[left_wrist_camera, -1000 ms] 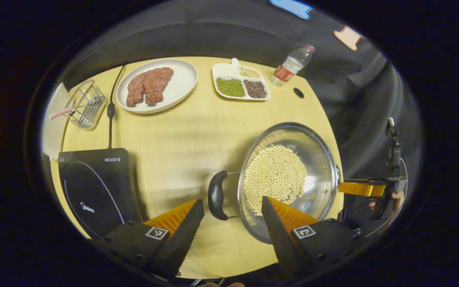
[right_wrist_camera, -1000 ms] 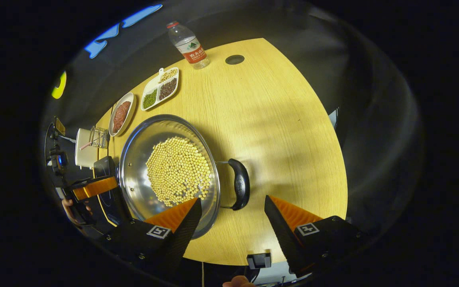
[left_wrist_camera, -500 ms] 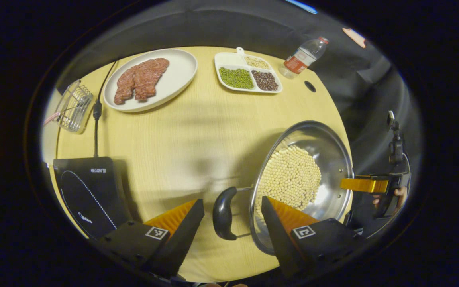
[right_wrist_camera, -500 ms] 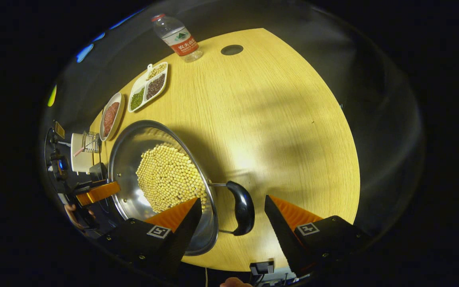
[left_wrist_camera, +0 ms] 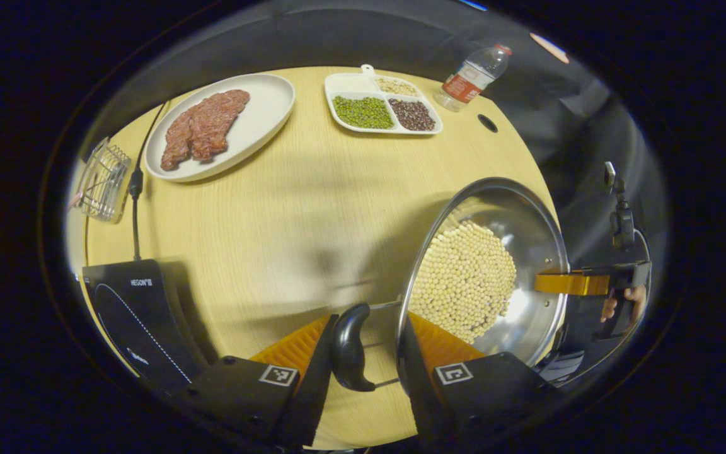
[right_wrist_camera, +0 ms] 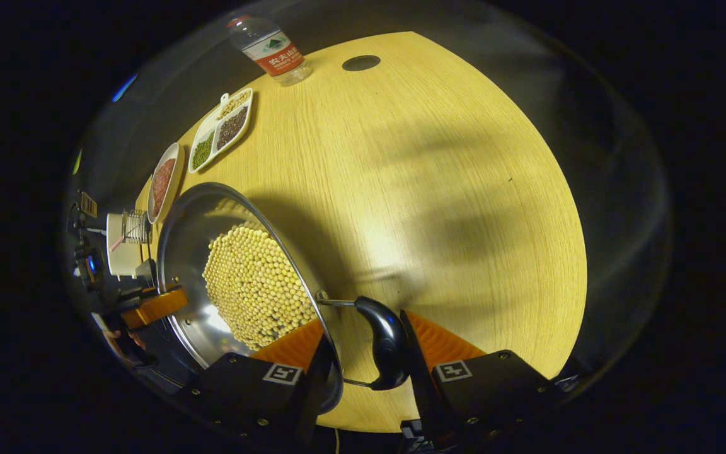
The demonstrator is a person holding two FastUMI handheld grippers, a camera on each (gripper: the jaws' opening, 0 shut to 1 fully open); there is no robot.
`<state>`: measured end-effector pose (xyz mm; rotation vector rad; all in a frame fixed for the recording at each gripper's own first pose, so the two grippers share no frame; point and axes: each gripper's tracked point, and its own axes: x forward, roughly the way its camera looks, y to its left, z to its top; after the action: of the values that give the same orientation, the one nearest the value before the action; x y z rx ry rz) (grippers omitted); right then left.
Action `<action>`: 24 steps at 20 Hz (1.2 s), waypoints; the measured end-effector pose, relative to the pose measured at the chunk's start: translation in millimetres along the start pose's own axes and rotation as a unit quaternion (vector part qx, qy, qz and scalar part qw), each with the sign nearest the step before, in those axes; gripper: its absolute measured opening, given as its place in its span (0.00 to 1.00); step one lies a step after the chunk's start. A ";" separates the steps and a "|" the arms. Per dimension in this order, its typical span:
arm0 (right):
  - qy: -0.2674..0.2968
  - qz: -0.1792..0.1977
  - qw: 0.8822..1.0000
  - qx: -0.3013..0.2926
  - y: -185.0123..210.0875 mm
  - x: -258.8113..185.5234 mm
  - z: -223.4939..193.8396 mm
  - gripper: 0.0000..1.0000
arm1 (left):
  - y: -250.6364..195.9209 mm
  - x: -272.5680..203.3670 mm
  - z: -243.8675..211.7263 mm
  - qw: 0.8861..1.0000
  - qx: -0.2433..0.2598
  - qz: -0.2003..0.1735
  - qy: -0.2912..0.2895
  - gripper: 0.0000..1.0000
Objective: First push the handle of the pot to place it horizontally, then grasp the pot with both hands and set it on the induction cooktop.
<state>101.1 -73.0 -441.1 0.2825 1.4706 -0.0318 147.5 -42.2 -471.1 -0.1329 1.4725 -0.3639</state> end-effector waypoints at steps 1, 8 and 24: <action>0.002 -0.001 1.000 -0.004 0.8 0.9 0.8 0.58 | 0.0 -1.3 -0.2 1.000 -0.001 -0.002 0.000 0.64; 0.007 -0.014 1.000 -0.015 10.0 -7.9 -12.4 0.58 | 2.5 -13.5 -15.9 1.000 -0.001 0.000 -0.004 0.63; -0.017 -0.002 0.997 -0.079 125.3 -62.2 -68.2 0.58 | 78.7 -133.6 -78.5 0.997 -0.042 0.023 -0.067 0.66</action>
<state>52.2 52.9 -363.8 0.1502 1.4308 0.0749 75.1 84.8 -377.0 -0.1870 1.3556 -0.2521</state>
